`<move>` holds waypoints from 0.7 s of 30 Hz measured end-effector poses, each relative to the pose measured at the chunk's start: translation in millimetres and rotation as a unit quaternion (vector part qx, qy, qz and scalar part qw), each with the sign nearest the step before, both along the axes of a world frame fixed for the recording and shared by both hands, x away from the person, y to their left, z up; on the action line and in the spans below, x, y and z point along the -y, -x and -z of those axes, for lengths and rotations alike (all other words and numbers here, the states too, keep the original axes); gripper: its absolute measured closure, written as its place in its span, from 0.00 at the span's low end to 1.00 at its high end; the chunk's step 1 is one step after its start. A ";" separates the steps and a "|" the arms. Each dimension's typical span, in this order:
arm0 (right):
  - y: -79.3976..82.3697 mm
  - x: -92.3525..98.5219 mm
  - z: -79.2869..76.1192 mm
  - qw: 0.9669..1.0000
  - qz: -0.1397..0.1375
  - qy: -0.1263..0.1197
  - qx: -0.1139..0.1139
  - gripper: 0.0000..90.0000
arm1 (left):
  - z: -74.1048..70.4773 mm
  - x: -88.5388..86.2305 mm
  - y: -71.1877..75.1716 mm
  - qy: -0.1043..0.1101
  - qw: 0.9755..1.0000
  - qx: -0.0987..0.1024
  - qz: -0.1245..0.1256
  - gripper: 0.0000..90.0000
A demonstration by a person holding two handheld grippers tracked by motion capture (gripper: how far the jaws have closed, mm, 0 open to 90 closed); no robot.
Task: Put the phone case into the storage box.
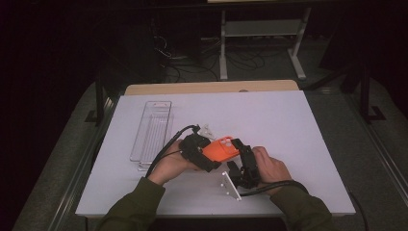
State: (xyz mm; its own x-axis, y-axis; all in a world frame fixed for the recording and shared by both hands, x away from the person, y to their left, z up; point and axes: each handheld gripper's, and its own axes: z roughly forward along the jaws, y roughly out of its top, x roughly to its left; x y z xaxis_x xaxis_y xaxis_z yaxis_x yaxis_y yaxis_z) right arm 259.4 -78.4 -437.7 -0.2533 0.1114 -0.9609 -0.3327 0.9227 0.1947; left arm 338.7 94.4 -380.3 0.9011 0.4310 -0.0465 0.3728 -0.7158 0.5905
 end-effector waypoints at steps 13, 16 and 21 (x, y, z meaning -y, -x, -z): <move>3.1 -6.4 4.1 0.999 0.001 0.032 0.022 0.12 | 0.8 2.8 2.1 0.009 1.000 -0.002 0.001 0.17; 4.8 -7.7 3.9 0.999 -0.004 0.034 0.027 0.15 | 1.0 2.3 1.5 0.003 1.000 -0.002 0.010 0.17; 7.5 -9.0 3.5 0.999 -0.005 0.044 0.021 0.23 | 0.5 2.1 1.4 0.002 1.000 0.000 0.014 0.17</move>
